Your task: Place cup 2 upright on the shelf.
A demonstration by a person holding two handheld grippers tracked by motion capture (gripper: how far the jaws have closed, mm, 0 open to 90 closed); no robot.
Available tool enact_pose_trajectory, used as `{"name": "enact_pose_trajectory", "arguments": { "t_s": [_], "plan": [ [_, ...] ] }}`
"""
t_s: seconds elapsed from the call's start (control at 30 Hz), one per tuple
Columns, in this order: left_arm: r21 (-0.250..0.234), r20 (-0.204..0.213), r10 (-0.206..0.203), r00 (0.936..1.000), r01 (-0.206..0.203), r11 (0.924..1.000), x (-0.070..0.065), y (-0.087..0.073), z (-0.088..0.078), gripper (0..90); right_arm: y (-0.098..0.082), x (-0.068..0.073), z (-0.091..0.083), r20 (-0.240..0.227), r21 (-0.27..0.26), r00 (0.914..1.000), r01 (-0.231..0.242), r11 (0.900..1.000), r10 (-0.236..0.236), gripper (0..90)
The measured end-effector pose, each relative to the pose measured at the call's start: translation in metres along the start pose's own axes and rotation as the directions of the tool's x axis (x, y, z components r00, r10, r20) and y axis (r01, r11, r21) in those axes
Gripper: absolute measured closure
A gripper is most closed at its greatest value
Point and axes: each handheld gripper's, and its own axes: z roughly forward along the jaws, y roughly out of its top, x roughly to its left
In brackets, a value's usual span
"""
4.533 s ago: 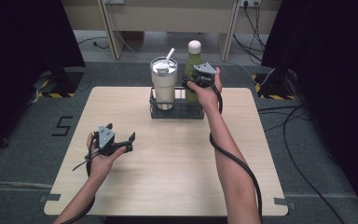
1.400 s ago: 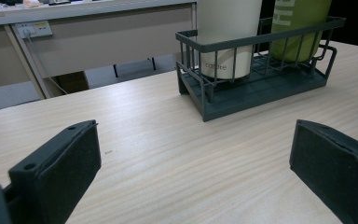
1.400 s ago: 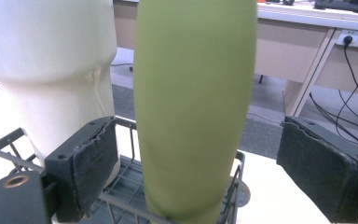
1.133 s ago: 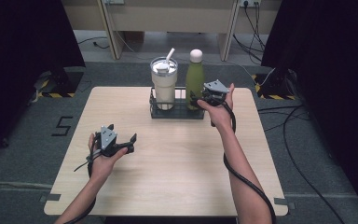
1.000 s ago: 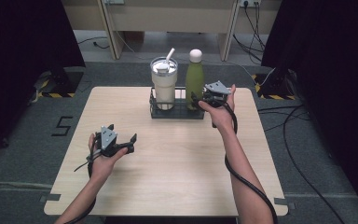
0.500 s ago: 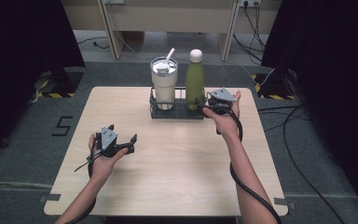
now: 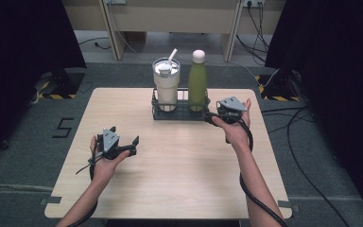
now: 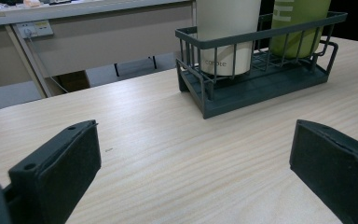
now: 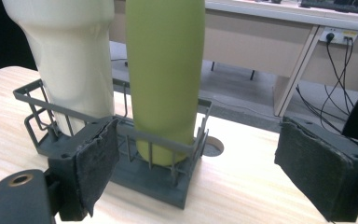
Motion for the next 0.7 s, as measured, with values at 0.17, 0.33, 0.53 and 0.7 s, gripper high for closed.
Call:
{"name": "enact_pose_trajectory", "arguments": {
  "t_s": [0.17, 0.33, 0.53, 0.7],
  "plan": [
    [0.003, 0.002, 0.002, 1.0, -0.002, 1.0, 0.0, 0.0, 0.0, 1.1, -0.006, -0.004, -0.01, 0.002, 0.0, 1.0, -0.007, 1.0, 0.007, 13.7],
    [0.004, 0.001, 0.001, 1.0, -0.001, 1.0, 0.0, -0.001, 0.0, 1.1, -0.014, -0.007, -0.019, 0.005, 0.004, 0.9999, -0.014, 1.0, 0.014, 13.8],
    [0.007, 0.003, 0.002, 1.0, -0.002, 1.0, -0.001, -0.002, 0.001, 1.1, -0.026, -0.013, -0.029, 0.018, 0.012, 0.9996, -0.02, 1.0, 0.019, 14.1],
    [0.009, 0.006, 0.002, 1.0, -0.002, 1.0, -0.002, -0.002, 0.001, 1.1, -0.032, -0.018, -0.037, 0.026, 0.011, 0.9993, -0.026, 1.0, 0.025, 14.3]
  ]
}}
